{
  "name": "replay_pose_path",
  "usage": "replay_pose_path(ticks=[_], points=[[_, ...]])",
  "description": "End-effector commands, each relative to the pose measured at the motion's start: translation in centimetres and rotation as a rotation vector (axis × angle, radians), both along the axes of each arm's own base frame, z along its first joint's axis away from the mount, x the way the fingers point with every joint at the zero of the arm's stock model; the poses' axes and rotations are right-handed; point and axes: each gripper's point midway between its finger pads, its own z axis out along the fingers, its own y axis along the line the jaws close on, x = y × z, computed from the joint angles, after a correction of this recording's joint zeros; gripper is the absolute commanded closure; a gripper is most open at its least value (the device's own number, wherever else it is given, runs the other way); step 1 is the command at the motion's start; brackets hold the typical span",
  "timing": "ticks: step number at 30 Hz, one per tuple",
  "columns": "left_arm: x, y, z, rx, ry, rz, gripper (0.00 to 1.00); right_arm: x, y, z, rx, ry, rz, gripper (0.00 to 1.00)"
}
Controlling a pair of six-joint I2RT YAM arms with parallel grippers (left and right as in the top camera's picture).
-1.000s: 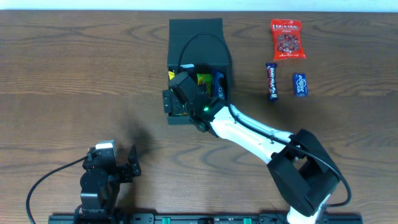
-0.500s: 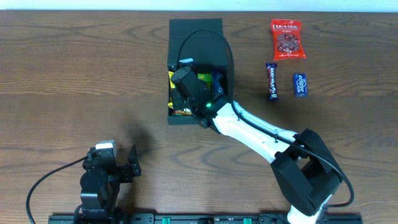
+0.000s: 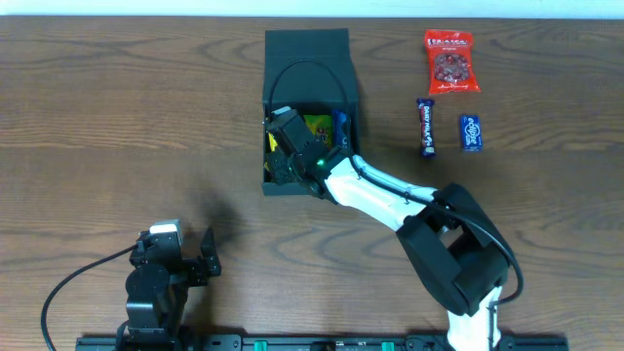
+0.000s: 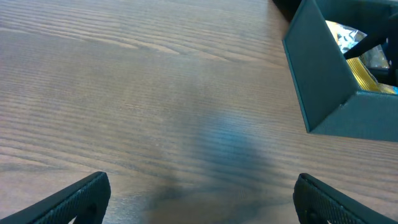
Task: Pack container
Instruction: 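Lower the yellow Hacks bag into the box and release it, then move the right gripper to the red Hacks bag and grasp it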
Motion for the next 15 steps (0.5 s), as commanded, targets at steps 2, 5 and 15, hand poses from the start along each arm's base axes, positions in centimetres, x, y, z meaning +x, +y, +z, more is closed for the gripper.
replay_pose_path(ticks=[2, 5, 15], points=[[0.0, 0.1, -0.2, -0.008, -0.001, 0.012, 0.05, 2.1, -0.8, 5.1, 0.063, -0.095, 0.009, 0.99], [0.0, 0.1, -0.2, -0.008, -0.001, 0.012, 0.05, 3.9, -2.8, 9.8, 0.116, -0.179, -0.048, 0.99], [0.0, 0.1, -0.2, -0.008, -0.001, 0.012, 0.05, 12.5, -21.8, 14.0, -0.013, -0.345, -0.5, 0.96]])
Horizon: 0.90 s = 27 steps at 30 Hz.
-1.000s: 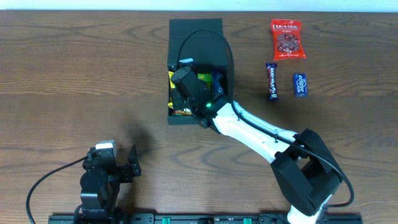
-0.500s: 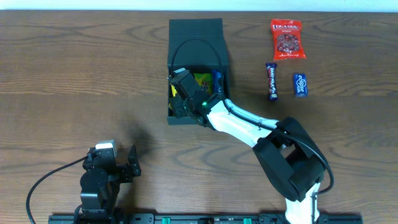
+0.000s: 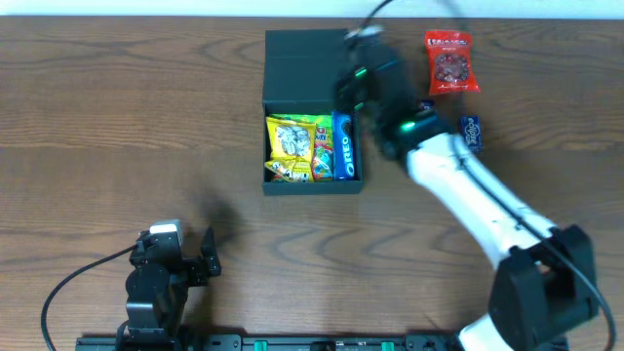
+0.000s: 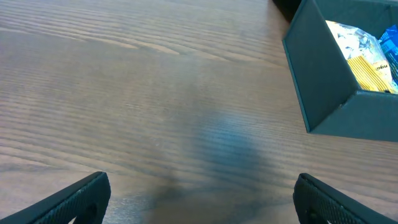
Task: Pack container
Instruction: 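Move the right gripper to the red Hacks bag and grasp it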
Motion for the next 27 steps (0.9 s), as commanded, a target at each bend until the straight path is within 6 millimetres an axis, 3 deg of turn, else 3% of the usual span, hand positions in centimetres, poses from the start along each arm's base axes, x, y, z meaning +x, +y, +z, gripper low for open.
replay_pose_path(ticks=[1, 5, 8, 10, 14, 17, 22, 27], points=[[0.0, 0.1, -0.2, -0.008, -0.001, 0.012, 0.05, 2.2, -6.9, -3.2, -0.08, 0.05, -0.16, 0.95], [0.0, 0.1, -0.2, -0.008, -0.001, 0.012, 0.05, 4.6, -14.2, -7.7, -0.078, 0.104, -0.293, 0.85], [0.0, 0.1, -0.2, -0.008, -0.001, 0.012, 0.05, 6.9, -18.1, -9.7, -0.055, 0.054, -0.362, 0.21], [0.0, 0.1, -0.2, -0.008, -0.001, 0.012, 0.05, 8.3, -20.1, -10.7, -0.043, 0.002, -0.4, 0.01], [0.0, 0.1, -0.2, -0.008, -0.001, 0.012, 0.05, 9.8, -22.2, -12.8, -0.034, -0.044, -0.435, 0.01], [0.0, 0.1, -0.2, -0.008, -0.001, 0.012, 0.05, 10.8, -22.6, -15.2, -0.084, -0.018, -0.415, 0.01], [0.0, 0.1, -0.2, -0.009, -0.001, 0.012, 0.05, 13.4, -22.7, -16.9, -0.143, 0.023, -0.381, 0.01], [0.0, 0.1, -0.2, -0.008, -0.001, 0.012, 0.05, 14.3, -22.9, -17.8, -0.151, 0.074, -0.38, 0.03]])
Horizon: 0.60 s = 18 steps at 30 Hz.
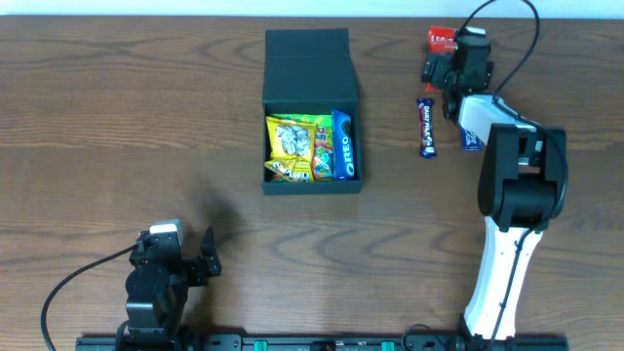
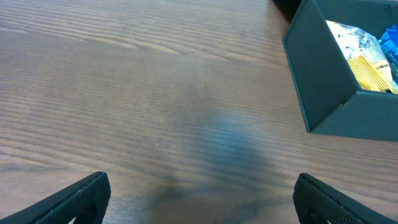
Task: Pack container
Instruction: 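Move the right gripper to the red Hacks bag and grasp it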
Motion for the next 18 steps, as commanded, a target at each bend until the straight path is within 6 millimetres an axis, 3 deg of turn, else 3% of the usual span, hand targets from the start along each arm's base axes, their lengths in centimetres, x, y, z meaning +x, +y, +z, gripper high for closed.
replay_pose_path(ticks=[1, 6, 11, 15, 17, 18], points=[[0.0, 0.1, -0.2, -0.008, -0.001, 0.012, 0.05, 0.8, -0.4, 0.1, -0.019, 0.013, 0.007, 0.06], [0.0, 0.1, -0.2, -0.008, -0.001, 0.012, 0.05, -0.4, 0.0, -1.4, -0.016, 0.098, 0.013, 0.32], [0.0, 0.1, -0.2, -0.008, -0.001, 0.012, 0.05, -1.0, 0.7, -1.6, -0.014, 0.145, 0.024, 0.61], [0.0, 0.1, -0.2, -0.008, -0.001, 0.012, 0.05, -0.6, 1.4, 1.7, -0.016, 0.103, 0.036, 0.7], [0.0, 0.1, -0.2, -0.008, -0.001, 0.012, 0.05, -0.3, 1.8, 4.6, -0.018, 0.056, 0.041, 0.72], [0.0, 0.1, -0.2, -0.008, -0.001, 0.012, 0.05, -0.2, 2.1, 7.1, -0.018, 0.017, 0.046, 0.75]])
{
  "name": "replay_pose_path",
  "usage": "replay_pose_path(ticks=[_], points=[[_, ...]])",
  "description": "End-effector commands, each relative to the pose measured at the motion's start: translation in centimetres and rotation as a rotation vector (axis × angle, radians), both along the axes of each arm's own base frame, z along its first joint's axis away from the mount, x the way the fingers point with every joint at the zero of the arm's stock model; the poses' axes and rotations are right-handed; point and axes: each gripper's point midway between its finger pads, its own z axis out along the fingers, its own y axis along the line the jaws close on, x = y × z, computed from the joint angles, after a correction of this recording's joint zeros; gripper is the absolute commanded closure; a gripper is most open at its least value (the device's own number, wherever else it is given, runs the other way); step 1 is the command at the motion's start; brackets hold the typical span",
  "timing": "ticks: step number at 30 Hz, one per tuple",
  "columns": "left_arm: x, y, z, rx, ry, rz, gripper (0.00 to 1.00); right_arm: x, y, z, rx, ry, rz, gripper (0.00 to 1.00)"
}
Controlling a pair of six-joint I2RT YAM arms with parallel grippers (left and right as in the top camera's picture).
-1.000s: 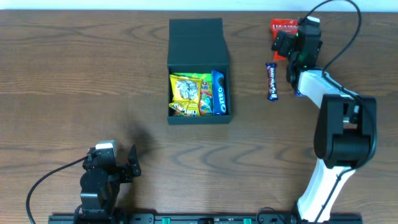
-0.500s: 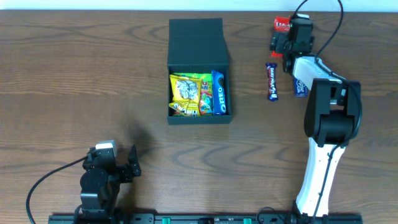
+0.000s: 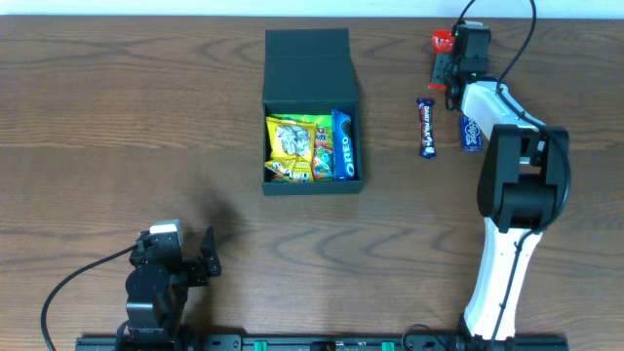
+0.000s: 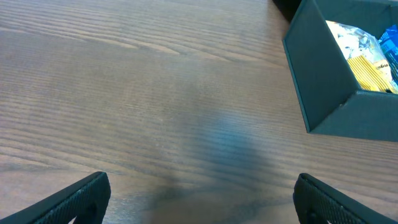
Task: Pack container
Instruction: 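Move the right gripper to the red Hacks bag and grasp it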
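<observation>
The black box [image 3: 310, 68] stands open with its lid folded back. Inside lie yellow snack bags [image 3: 292, 148] and an Oreo pack [image 3: 342, 146]; the left wrist view shows the box's corner [image 4: 336, 74]. My right gripper [image 3: 448, 60] is down over the red snack bag [image 3: 442, 41], of which only a corner shows. Whether its jaws are open or shut is hidden. A dark chocolate bar [image 3: 425, 127] and a blue bar [image 3: 471, 135] lie beside the right arm. My left gripper [image 4: 200, 198] rests open over bare wood at the near left.
The table is brown wood. My right arm stretches from the front right edge up to the far right corner, crossing over part of the blue bar. The left arm's cable trails off to the front left.
My right gripper remains over the red snack bag at the far right, and its outline looks slightly narrower. The left gripper and the box contents are unchanged.
My right gripper was first inside the box over the snacks. Then it was out of the box, by its right rear side. After that it was over the red snack bag at the far right, where it still is. The left arm stayed put.
</observation>
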Motion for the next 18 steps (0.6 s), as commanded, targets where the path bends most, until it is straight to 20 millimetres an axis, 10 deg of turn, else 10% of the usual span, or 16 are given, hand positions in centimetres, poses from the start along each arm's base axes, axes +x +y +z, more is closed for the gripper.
replay_pose_path(ticks=[1, 8, 10, 13, 18], points=[[0.0, 0.1, -0.2, -0.008, -0.001, 0.012, 0.05, 0.4, 1.7, 7.7, -0.007, -0.119, 0.03, 0.76], [0.0, 0.1, -0.2, -0.008, -0.001, 0.012, 0.05, -3.1, 6.3, 18.1, -0.043, -0.177, 0.142, 0.78], [0.0, 0.1, -0.2, -0.008, -0.001, 0.012, 0.05, -4.4, 7.7, 19.0, -0.079, -0.15, 0.191, 0.63], [0.0, 0.1, -0.2, -0.008, -0.001, 0.012, 0.05, -4.7, 7.9, 18.3, -0.074, -0.129, 0.176, 0.19], [0.0, 0.1, -0.2, -0.008, -0.001, 0.012, 0.05, -3.0, 4.0, 10.3, 0.006, -0.029, 0.02, 0.01]])
